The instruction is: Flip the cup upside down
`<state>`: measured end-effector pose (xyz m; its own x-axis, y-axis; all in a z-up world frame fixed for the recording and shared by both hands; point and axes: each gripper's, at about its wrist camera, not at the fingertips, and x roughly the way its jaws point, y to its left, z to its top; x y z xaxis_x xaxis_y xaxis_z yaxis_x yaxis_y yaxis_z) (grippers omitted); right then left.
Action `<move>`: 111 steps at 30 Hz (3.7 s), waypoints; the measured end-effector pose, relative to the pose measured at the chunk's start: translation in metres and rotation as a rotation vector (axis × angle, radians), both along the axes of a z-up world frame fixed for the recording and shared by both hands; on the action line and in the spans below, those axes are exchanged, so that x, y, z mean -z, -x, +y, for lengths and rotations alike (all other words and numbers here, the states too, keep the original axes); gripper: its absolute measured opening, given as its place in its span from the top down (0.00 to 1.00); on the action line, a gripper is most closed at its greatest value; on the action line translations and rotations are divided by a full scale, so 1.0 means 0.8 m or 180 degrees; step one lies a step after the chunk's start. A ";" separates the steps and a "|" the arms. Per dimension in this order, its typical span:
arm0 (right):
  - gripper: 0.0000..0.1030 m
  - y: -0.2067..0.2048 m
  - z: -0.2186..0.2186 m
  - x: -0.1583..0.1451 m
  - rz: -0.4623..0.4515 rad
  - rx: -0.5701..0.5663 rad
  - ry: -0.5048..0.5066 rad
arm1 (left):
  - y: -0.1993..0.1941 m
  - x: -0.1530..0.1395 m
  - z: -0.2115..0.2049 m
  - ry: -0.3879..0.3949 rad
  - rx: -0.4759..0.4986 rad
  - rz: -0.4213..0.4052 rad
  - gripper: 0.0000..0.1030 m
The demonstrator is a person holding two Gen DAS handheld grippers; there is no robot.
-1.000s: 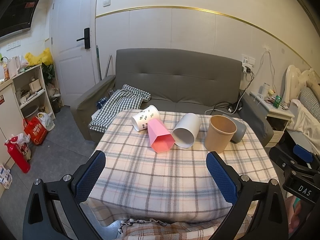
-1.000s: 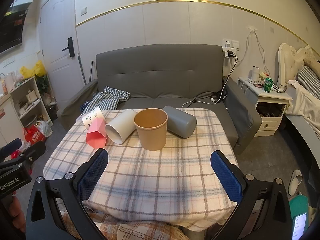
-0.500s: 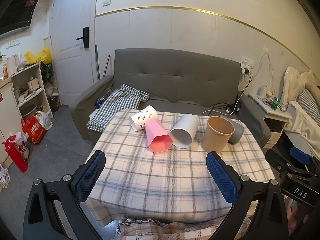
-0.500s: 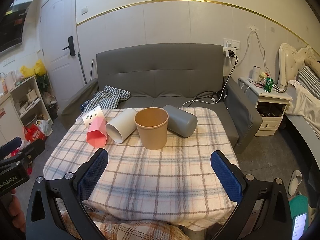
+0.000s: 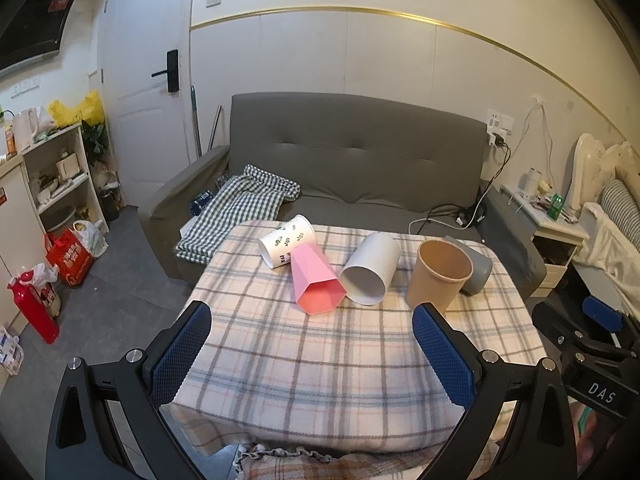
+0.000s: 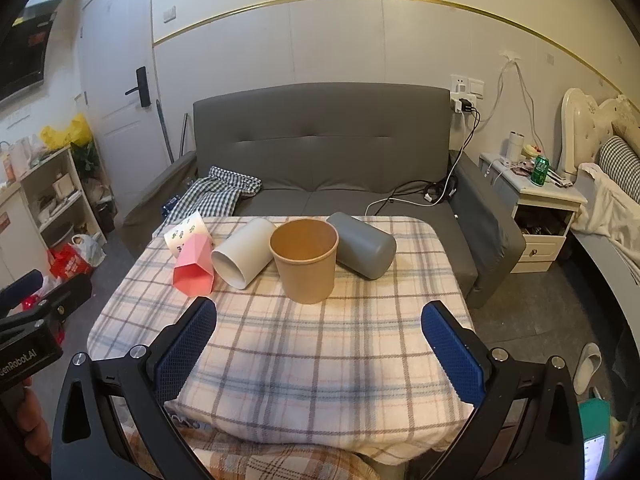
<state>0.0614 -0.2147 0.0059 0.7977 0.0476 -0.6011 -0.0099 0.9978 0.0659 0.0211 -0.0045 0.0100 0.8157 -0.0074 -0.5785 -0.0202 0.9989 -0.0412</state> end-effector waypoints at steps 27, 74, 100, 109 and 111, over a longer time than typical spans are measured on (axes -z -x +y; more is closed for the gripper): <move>0.00 -0.133 -0.018 0.096 0.0693 0.0140 -0.0072 | -0.203 0.134 0.001 -0.0009 -0.0168 0.0851 0.01; 0.00 -0.045 -0.006 0.040 0.0532 0.0035 -0.0080 | -0.032 0.130 -0.053 0.0147 0.0650 0.1216 0.32; 0.00 -0.049 0.105 0.011 0.1057 -0.0476 0.0194 | -0.025 0.060 0.077 -0.0126 0.0009 0.0719 0.13; 0.00 -0.104 0.173 0.073 0.1809 -0.0688 0.0216 | -0.039 0.095 0.135 0.0044 -0.0164 0.0923 0.13; 0.00 -0.117 0.182 0.084 0.1932 -0.0710 0.0233 | -0.042 0.102 0.142 0.0084 -0.0174 0.0976 0.13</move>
